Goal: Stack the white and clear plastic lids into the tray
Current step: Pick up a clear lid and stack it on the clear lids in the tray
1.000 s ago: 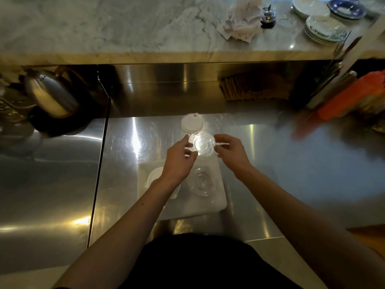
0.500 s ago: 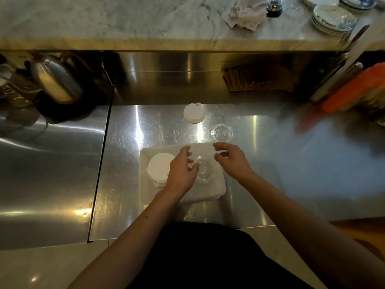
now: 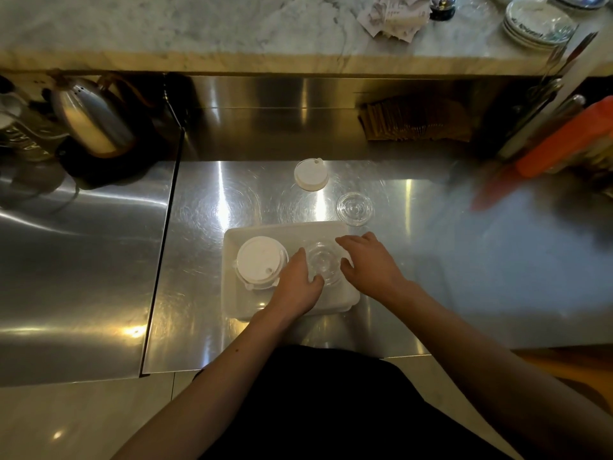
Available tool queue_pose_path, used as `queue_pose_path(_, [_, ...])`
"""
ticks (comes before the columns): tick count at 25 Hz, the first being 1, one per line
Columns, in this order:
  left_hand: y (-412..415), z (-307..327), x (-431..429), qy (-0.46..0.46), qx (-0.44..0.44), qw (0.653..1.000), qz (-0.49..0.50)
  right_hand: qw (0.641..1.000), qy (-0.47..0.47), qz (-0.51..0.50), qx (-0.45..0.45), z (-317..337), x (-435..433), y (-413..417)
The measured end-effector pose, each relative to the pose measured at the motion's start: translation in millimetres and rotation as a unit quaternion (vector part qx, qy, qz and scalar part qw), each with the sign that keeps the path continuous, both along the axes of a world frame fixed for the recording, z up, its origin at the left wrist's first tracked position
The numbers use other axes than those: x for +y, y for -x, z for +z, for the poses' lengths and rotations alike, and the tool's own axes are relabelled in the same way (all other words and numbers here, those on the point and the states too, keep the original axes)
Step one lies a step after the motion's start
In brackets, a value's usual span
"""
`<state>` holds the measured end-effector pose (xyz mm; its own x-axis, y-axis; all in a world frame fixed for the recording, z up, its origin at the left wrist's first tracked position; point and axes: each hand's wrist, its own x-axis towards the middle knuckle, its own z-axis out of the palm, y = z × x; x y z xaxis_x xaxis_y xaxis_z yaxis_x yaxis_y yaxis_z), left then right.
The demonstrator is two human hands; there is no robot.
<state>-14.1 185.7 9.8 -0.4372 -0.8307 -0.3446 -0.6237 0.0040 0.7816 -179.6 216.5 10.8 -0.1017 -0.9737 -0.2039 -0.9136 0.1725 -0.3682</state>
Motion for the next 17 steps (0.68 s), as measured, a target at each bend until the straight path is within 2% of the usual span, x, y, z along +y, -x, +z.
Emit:
queue_pose_path(5, [2.3, -4.0, -0.8, -0.024, -0.025, 0.999, -0.010, 0.993, -0.030, 0.059, 0.093, -1.9, -1.9, 0.1])
queue_pose_path(17, [1.1, -11.7, -2.5, -0.074, -0.049, 0.996, -0.007, 0.985, -0.060, 0.092, 0.132, -13.0, -4.3, -1.4])
